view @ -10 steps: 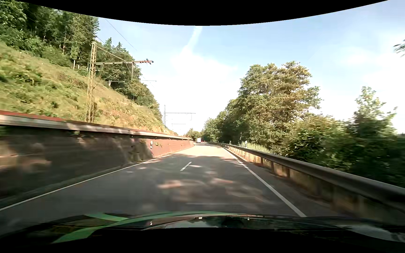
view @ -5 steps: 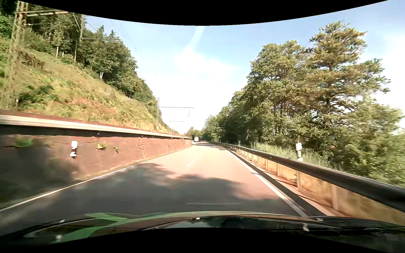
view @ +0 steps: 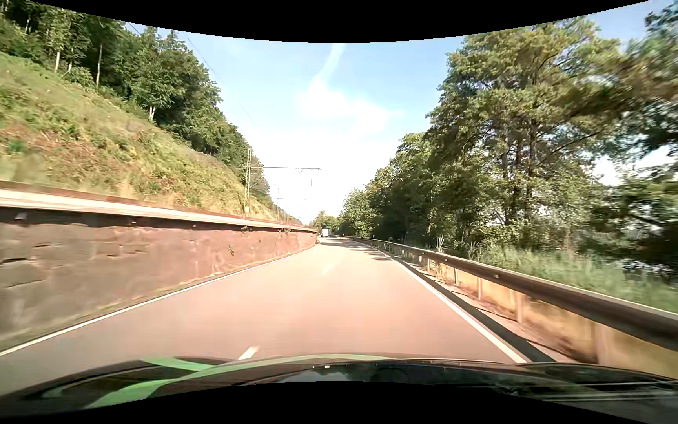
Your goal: Follow the waypoints while adhering to traffic rules and regulations
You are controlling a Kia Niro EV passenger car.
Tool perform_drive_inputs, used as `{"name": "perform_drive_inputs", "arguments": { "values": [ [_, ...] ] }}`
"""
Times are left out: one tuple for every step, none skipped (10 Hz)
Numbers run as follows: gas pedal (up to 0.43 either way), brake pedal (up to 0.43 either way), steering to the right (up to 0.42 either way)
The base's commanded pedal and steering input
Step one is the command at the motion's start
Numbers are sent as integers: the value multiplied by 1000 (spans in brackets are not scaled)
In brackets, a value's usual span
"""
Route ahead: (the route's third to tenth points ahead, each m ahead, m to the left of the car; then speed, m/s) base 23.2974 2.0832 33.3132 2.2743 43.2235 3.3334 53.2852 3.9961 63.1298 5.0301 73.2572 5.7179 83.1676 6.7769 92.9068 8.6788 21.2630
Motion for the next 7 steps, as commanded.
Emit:
{"name": "perform_drive_inputs", "arguments": {
  "values": [
    [228,0,-3],
    [220,0,-4],
    [189,0,-4],
    [189,0,-4],
    [189,0,-4],
    [189,0,-4],
    [197,0,-5]
  ]
}}
